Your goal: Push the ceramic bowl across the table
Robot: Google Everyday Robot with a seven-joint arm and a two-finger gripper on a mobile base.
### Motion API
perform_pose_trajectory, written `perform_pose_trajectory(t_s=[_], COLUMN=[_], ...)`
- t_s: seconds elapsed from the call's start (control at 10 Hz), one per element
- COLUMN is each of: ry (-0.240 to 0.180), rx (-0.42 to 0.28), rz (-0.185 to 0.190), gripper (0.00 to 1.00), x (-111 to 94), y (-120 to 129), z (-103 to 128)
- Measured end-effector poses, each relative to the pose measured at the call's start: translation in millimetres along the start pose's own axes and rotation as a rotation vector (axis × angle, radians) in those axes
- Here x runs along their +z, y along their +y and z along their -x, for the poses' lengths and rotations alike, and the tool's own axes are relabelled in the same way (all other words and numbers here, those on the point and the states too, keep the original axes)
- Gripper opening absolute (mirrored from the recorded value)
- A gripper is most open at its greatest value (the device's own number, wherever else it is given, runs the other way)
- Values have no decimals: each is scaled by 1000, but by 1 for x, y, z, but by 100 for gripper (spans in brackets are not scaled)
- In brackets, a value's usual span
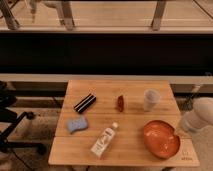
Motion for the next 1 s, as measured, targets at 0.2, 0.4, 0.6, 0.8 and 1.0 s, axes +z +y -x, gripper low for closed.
perform_pose_trajectory(t_s=[0.2, 0.4, 0.6, 0.8, 1.0], ry=[-4, -10, -18, -23, -31], rx=[3, 9, 17, 22, 37], rz=[3, 4, 4, 4, 3], gripper=[34, 40, 43, 48, 48], x=[2, 3, 5, 6, 7], y=[1, 1, 0, 0, -2], z=[2, 1, 0, 2, 3])
